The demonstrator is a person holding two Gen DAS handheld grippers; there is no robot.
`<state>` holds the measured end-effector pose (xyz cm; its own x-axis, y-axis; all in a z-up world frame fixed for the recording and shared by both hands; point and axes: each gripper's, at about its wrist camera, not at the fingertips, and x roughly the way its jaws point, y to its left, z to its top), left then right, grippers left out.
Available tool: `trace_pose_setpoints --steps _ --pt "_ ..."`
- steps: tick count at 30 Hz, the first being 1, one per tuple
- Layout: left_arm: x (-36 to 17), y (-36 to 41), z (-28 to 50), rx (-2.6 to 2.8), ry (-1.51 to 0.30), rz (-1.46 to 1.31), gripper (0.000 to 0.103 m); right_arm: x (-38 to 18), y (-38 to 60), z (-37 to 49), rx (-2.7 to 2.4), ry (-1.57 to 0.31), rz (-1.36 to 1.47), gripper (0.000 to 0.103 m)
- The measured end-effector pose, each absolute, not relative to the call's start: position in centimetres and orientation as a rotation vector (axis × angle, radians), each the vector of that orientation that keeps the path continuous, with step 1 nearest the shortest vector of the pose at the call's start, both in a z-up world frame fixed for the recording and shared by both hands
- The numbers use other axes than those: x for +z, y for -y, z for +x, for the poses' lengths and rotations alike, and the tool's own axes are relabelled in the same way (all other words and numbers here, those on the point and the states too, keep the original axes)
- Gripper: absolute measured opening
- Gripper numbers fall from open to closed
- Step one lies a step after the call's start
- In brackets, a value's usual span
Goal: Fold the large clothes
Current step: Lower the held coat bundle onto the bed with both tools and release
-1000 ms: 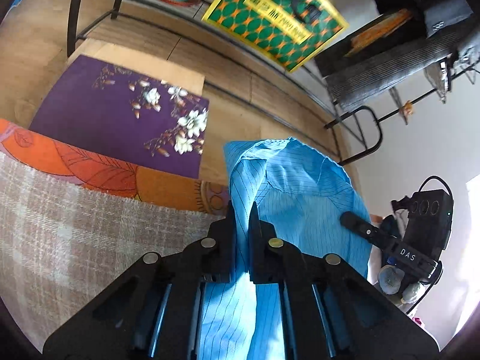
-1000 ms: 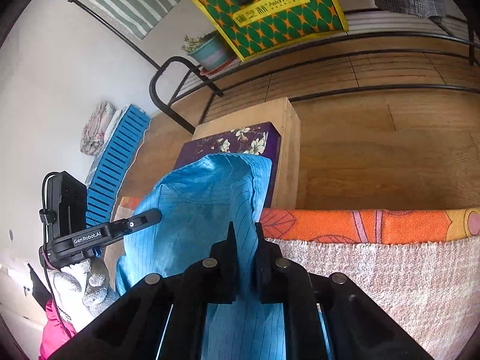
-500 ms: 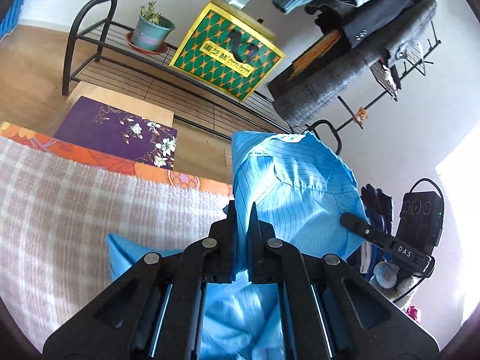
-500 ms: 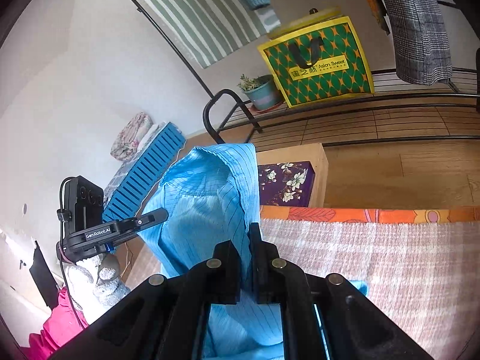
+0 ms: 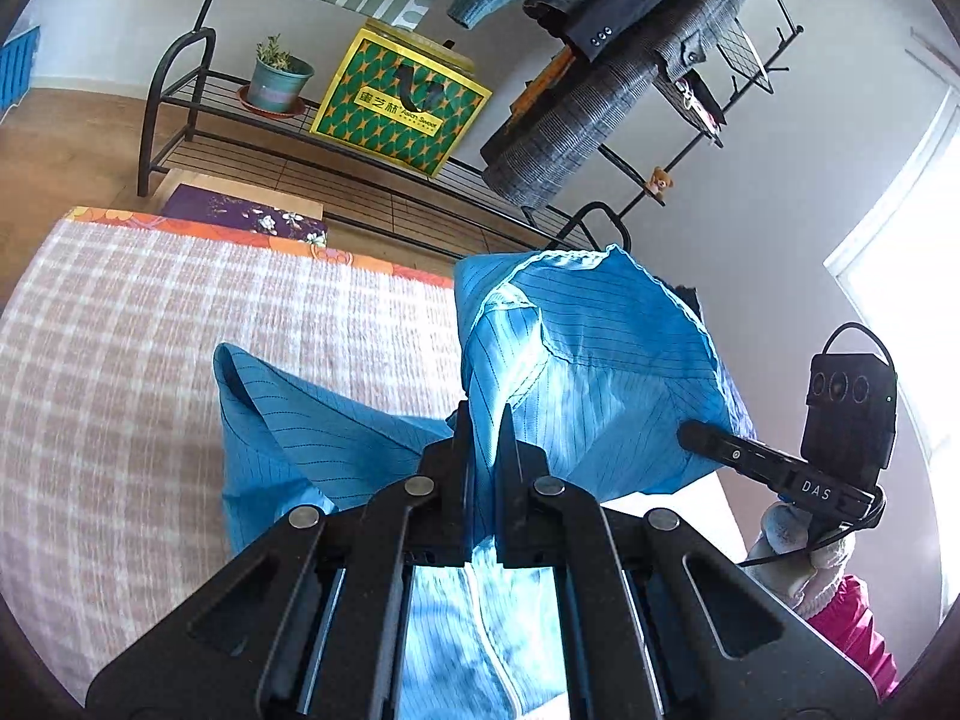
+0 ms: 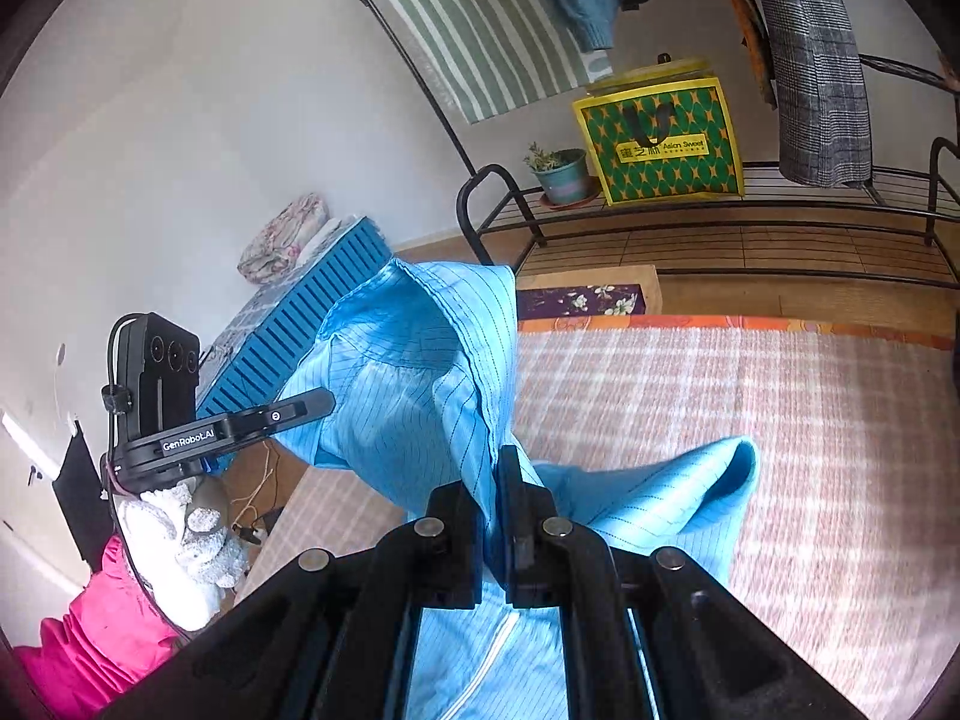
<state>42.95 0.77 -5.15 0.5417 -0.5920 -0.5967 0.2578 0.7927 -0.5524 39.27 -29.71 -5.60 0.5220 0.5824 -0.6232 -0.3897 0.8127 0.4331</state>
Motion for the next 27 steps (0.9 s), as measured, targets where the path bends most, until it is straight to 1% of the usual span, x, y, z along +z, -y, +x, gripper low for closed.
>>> trace_pose_setpoints --steps 6,11,17,21,23,26,27 --pt "-7.6 -0.5 35.4 -0.525 -0.892 -0.403 0.001 -8.0 29.9 32.2 0.589 -0.882 0.244 0.002" --pt "-11.9 -1.0 31.6 -0.482 -0.964 -0.404 0.001 -12.6 29.9 28.0 0.585 -0.943 0.254 0.002" --pt "-16.2 -0.8 27.6 -0.468 -1.033 -0.371 0.001 -17.8 29.1 25.0 0.568 -1.029 0.227 0.002" --pt "-17.6 -0.7 25.4 -0.471 -1.087 -0.341 0.001 -18.9 29.3 23.8 0.553 -1.041 0.220 0.002" --pt "-17.4 -0.9 24.5 -0.476 -1.108 -0.325 0.002 -18.7 29.4 23.1 0.547 -1.033 0.205 0.002" --pt "-15.7 -1.6 22.9 -0.489 -1.082 -0.261 0.002 -17.6 29.5 21.5 0.560 -1.019 0.157 0.011" --pt "-15.1 -2.0 22.4 -0.503 -1.076 -0.268 0.008 -17.0 29.6 21.1 0.568 -1.012 0.149 0.018"
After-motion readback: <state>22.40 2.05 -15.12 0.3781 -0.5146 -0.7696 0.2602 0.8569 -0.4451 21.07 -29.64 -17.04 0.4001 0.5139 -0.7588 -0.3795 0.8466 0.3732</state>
